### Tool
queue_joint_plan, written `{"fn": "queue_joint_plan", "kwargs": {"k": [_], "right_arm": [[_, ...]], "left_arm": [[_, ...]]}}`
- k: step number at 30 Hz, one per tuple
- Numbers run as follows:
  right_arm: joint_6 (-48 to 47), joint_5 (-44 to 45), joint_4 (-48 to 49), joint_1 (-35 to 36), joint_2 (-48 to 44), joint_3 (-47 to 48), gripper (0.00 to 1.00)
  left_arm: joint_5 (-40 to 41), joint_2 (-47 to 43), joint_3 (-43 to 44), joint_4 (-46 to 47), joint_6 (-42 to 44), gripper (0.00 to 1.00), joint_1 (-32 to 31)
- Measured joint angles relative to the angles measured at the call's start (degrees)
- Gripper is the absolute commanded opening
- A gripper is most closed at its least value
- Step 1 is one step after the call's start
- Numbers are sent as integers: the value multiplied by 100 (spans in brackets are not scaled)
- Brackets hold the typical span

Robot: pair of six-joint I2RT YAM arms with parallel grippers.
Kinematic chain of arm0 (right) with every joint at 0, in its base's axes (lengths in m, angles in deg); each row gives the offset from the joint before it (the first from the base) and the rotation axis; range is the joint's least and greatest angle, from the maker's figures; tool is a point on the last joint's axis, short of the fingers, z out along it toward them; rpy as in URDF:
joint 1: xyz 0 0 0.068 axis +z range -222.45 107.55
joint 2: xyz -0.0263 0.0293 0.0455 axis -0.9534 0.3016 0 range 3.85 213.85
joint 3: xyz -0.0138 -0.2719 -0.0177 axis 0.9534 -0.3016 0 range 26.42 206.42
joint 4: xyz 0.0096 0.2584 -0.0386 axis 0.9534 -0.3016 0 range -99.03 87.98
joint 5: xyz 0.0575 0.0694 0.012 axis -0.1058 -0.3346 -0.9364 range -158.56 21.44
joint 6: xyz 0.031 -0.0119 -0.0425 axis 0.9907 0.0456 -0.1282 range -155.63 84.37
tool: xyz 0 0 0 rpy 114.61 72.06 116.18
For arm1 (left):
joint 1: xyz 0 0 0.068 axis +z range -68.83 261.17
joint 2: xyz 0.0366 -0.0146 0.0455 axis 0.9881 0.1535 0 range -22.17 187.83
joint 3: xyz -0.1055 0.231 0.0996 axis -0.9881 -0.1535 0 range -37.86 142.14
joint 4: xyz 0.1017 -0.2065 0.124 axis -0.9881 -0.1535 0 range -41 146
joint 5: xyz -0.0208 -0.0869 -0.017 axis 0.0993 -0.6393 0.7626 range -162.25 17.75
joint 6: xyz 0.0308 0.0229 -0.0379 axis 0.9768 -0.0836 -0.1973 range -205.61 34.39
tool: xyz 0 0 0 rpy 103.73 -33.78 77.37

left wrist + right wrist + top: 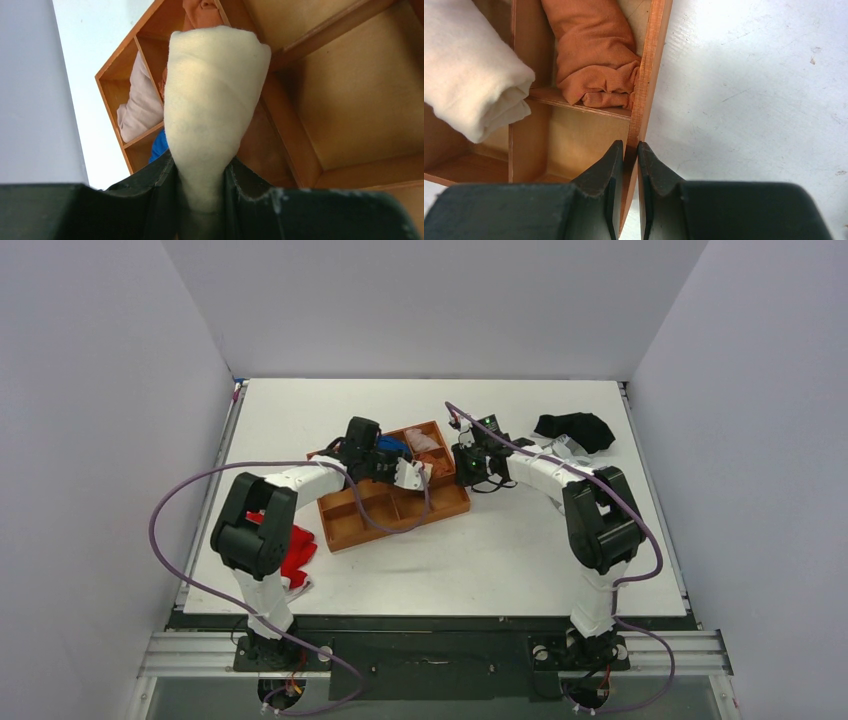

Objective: Roll the underwear
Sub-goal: Place the underwear in the storage box.

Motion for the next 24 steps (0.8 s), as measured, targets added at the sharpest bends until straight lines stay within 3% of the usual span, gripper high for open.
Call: {"fn": "queue_joint_plan", "kwargs": {"k": [16, 24], "right_arm": [[-39, -101, 2, -66, 0, -4, 0], [-44, -107, -15, -103, 0, -4, 0]], "left_arm": [[15, 186, -55, -151, 682, 0, 210], [127, 636, 925, -1427, 1207, 0, 116]]}}
